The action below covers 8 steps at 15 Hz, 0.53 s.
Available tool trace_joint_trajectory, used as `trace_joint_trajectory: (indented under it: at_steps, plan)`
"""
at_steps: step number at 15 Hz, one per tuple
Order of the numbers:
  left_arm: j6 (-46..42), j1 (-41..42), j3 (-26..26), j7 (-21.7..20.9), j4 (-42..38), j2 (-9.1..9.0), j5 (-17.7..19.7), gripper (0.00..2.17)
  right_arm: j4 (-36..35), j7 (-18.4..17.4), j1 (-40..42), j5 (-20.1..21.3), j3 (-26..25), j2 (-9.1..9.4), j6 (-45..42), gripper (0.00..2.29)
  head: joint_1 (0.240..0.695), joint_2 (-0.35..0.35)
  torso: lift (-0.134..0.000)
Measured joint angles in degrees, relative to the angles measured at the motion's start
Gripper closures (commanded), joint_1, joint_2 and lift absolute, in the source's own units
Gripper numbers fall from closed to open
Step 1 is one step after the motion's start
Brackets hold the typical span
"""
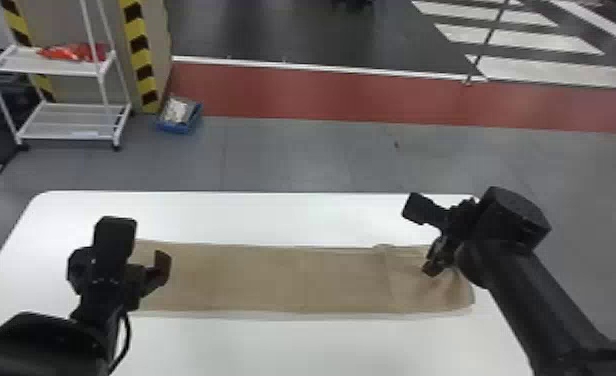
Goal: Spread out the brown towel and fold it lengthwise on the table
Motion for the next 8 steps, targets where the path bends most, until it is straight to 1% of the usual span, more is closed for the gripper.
trace_joint_trajectory:
  at_steps: [2, 4, 5, 6, 8]
  plan:
    - [0.0, -0.2, 0.2, 0.0, 0.1, 0.04, 0.0, 0.04, 0.0, -1.4, -0.7, -0.6, -1.2, -0.01, -0.7, 0.26, 0.695, -0.161, 0.000]
    - [0.0, -0.2, 0.3, 0.0, 0.1, 0.05, 0.0, 0.04, 1.6, -3.1, -1.6, -0.4, -1.1, 0.09, -1.3, 0.30, 0.695, -0.161, 0.000]
    - [0.0, -0.2, 0.3, -0.1, 0.1, 0.05, 0.0, 0.04, 3.0, -3.5, -2.2, -0.2, -0.5, 0.11, -1.4, 0.43, 0.695, -0.161, 0.000]
    - [0.0, -0.2, 0.3, -0.1, 0.1, 0.05, 0.0, 0.04, 4.2, -3.6, -2.6, 0.1, -0.1, 0.12, -1.3, 0.50, 0.695, -0.162, 0.000]
    - [-0.1, -0.2, 0.2, -0.1, 0.2, 0.10, 0.0, 0.04, 6.4, -3.6, -3.3, 0.8, 0.3, 0.07, -1.3, 0.52, 0.695, -0.165, 0.000]
